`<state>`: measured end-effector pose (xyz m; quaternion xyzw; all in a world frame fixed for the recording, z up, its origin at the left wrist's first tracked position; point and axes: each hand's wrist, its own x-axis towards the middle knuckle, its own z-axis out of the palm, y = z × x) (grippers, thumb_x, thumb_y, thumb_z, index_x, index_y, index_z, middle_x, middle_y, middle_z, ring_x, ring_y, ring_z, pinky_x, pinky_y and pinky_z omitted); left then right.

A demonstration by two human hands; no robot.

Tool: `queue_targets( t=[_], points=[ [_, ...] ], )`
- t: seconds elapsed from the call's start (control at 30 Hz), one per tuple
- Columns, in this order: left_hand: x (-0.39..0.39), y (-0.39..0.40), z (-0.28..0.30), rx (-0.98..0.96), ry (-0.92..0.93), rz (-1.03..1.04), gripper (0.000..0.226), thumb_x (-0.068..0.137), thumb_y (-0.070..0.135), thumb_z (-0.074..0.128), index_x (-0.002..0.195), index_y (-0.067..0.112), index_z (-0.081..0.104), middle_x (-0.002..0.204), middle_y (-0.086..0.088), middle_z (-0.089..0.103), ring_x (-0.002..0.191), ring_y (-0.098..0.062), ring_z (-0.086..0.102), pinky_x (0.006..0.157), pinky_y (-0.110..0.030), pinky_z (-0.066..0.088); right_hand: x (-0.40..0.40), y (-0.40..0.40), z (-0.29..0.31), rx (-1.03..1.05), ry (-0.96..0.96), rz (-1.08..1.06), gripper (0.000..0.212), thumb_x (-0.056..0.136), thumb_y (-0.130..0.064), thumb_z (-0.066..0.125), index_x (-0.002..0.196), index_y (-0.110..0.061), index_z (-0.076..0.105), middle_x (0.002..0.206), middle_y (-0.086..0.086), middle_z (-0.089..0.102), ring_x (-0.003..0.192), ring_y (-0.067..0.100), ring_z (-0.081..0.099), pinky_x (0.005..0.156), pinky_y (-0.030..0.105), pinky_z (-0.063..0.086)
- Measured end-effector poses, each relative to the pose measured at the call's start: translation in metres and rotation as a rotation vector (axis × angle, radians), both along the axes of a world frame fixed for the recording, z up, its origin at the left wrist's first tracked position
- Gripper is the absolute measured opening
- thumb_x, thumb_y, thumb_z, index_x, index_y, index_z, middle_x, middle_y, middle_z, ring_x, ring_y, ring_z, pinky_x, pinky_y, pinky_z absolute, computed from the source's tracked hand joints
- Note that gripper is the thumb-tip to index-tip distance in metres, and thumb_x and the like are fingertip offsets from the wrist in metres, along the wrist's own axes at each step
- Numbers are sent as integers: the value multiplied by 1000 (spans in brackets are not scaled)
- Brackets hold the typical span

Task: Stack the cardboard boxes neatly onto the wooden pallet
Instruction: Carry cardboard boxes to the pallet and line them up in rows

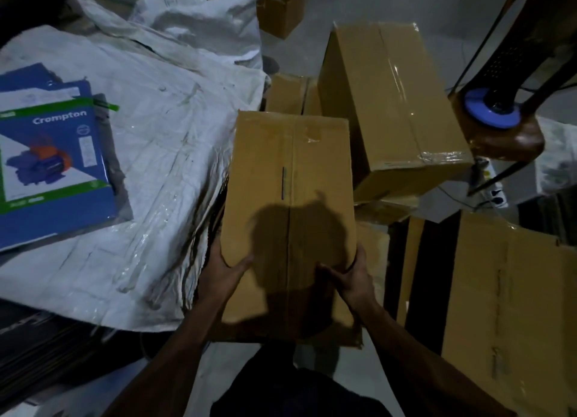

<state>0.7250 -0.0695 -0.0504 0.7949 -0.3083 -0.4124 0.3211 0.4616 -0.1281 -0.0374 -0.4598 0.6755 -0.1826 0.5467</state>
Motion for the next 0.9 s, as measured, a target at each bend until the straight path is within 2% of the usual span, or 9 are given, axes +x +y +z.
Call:
queue_targets(
  t=[0.13, 0.2, 0.27, 0.37, 0.53, 0.63, 0.7, 0.77, 0.9],
  points=[
    [-3, 29, -13, 50, 3, 6, 98, 62, 70, 71, 146, 41, 29, 137, 4, 55, 121, -23, 57, 100, -47, 48, -7, 25, -2, 28, 59, 14, 120, 63, -56, 83, 156, -30, 13, 149, 4, 47, 129, 29, 53, 101, 48, 50],
    [-4, 31, -12, 54, -2, -3, 94, 68, 62, 75, 147, 39, 28, 137, 3, 55, 120, -23, 57, 99, -44, 48, -7, 25, -1, 28, 48, 12, 121, 62, -54, 84, 157, -29, 13, 150, 5, 46, 130, 30, 51, 102, 48, 49],
    [-5, 26, -9, 20, -11, -10, 86, 78, 41, 80, 148, 32, 31, 131, 2, 57, 115, -21, 58, 94, -36, 47, -6, 20, 1, 27, 3, -1, 128, 55, -58, 86, 156, -29, 14, 151, 4, 44, 134, 29, 47, 106, 50, 47],
    [-1, 9, -6, -37, 8, -37, 84, 83, 26, 78, 151, 26, 29, 131, 4, 54, 113, -14, 55, 92, -28, 41, -2, 7, 4, 27, -74, -35, 131, 51, -61, 87, 156, -39, 11, 153, 5, 40, 138, 30, 42, 107, 57, 44],
    [12, -35, -6, -77, 8, -90, 97, 78, 38, 80, 154, 32, 19, 146, 5, 47, 125, -15, 51, 104, -37, 42, 3, -27, 4, -55, -92, -14, 122, 64, -47, 88, 156, -41, 7, 154, 1, 38, 139, 27, 40, 107, 57, 43],
    [18, -48, -13, -53, 27, -53, 108, 64, 55, 82, 152, 32, 24, 140, 2, 53, 121, -19, 56, 102, -42, 46, 5, -43, -2, -47, -71, -11, 124, 56, -58, 88, 153, -45, 11, 151, -2, 43, 137, 30, 44, 104, 59, 46],
    [16, -49, -15, -57, 32, -47, 100, 70, 42, 85, 151, 29, 28, 134, 3, 55, 115, -18, 57, 98, -36, 46, 4, -47, -9, -67, -51, 12, 117, 58, -57, 88, 151, -45, 18, 141, -8, 49, 131, 28, 49, 102, 58, 48],
    [14, -48, -18, -68, 23, -53, 94, 76, 29, 84, 152, 27, 28, 131, 4, 53, 111, -16, 54, 94, -31, 42, 2, -46, -11, -89, -16, 32, 110, 64, -50, 88, 151, -42, 21, 140, -7, 49, 131, 29, 49, 102, 57, 47],
    [5, -29, -10, -92, 18, -40, 94, 77, 31, 83, 152, 30, 26, 132, 6, 53, 112, -15, 54, 96, -33, 43, -4, -32, -2, -119, 29, 62, 102, 73, -37, 86, 153, -31, 23, 146, 0, 47, 132, 28, 47, 104, 54, 46]
  ],
)
